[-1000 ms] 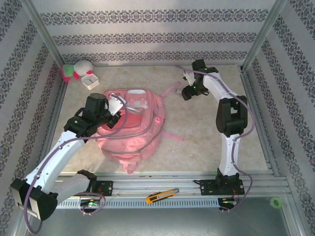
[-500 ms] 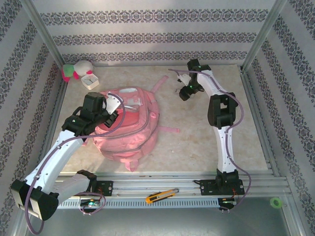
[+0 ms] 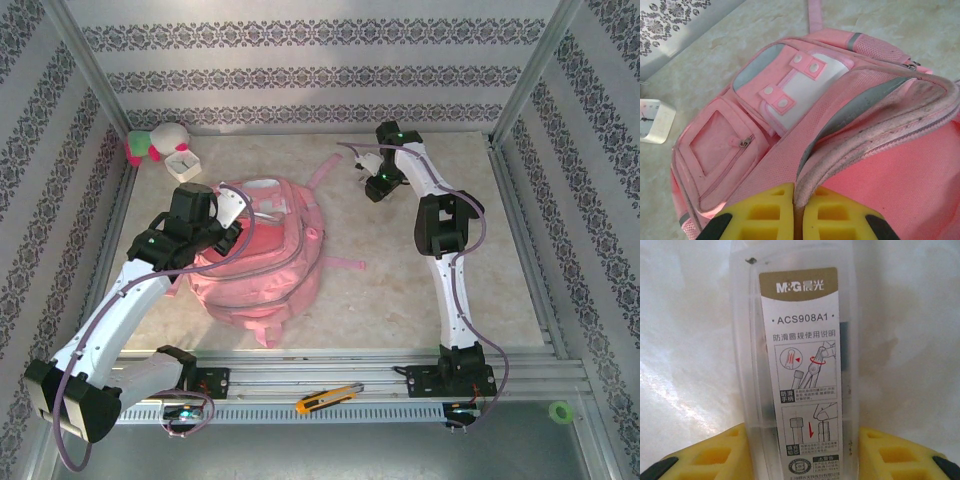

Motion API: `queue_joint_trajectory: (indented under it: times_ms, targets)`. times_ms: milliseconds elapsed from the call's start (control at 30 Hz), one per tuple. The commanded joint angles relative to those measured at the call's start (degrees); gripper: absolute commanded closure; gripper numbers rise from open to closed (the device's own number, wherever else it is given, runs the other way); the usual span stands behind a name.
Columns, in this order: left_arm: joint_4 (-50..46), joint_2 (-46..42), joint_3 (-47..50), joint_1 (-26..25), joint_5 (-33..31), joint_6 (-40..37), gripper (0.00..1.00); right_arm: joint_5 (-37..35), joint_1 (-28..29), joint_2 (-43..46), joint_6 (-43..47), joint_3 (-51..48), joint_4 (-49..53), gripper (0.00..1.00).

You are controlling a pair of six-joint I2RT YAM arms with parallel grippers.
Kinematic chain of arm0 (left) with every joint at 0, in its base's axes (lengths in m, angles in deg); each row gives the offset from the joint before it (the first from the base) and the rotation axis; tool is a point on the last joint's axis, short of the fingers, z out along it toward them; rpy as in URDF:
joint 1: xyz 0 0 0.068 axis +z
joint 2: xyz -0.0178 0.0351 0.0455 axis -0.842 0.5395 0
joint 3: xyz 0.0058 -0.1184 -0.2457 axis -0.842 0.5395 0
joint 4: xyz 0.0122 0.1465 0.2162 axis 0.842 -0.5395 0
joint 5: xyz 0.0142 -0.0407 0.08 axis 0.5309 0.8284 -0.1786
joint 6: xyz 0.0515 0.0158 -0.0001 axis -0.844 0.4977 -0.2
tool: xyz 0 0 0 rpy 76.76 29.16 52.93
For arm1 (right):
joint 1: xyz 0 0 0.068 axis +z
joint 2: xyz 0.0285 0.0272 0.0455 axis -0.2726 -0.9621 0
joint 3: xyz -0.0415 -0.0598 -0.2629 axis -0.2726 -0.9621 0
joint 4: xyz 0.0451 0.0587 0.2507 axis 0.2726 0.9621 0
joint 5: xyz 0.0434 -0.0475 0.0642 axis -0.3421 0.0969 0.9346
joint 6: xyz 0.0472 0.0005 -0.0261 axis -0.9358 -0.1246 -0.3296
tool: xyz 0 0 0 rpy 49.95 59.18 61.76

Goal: Pack the student bag

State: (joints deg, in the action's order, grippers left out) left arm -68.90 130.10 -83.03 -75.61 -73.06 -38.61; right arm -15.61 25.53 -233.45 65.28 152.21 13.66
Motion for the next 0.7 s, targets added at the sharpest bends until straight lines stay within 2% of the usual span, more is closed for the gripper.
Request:
queue_joint_trajectory:
  times_ms: [0,200,433,567,667]
  targets:
    - [5.03,-0.74,-2.82,0.86,3.62,3.91,0.95,4.96,-0.39,6.43,-2.14,-5.59,1.77,0.68]
    - [7.99,0.35,-2.11,0.74,6.34,7.8,0.96,7.29,-1.14,19.09,-6.03,-20.78,-1.72,0.74]
    - [11.35,1.99,-1.54,-0.66,15.41,13.04,0.97,13.12,-0.83,40.89,-9.59,-40.9,-7.62,0.74]
    - [12.62,2.55,-1.38,-2.08,19.43,13.98,0.97,13.09,3.49,55.67,-6.01,-52.07,-10.71,0.74]
    - [14.68,2.57,-0.66,-2.75,23.46,14.67,0.97,6.18,10.76,63.89,0.42,-57.47,-10.4,0.73]
